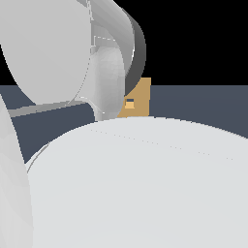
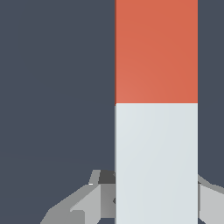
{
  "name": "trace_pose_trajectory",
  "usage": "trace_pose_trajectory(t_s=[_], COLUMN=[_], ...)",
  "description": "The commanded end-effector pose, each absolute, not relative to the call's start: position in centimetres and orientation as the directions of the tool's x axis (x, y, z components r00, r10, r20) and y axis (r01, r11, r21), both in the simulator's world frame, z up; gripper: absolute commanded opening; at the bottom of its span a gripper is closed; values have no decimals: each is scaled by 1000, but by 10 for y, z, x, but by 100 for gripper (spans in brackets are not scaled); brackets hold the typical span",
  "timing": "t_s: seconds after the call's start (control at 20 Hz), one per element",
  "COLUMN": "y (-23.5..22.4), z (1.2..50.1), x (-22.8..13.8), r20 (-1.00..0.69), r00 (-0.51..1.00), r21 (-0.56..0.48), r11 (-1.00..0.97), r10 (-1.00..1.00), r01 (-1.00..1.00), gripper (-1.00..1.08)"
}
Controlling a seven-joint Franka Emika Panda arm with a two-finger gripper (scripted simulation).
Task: Insert the peg into the horizontal hole in a box.
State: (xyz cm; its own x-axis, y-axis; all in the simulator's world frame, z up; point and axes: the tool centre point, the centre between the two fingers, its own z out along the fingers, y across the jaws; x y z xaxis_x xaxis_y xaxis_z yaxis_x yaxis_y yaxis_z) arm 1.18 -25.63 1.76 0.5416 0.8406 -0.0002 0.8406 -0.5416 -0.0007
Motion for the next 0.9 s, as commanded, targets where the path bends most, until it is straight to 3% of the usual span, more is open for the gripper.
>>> trace_pose_trajectory(t_s=[0.0,0.45,0.85], y=[-256,-248,-177], z=[18,20,42], x=[12,14,27], r20=[0,0,-1], r00=[542,529,428], r21=[0,0,0], r11=[-542,-529,-428], r10=[841,848,904], r01=[841,848,904], gripper=[-100,-100,-100])
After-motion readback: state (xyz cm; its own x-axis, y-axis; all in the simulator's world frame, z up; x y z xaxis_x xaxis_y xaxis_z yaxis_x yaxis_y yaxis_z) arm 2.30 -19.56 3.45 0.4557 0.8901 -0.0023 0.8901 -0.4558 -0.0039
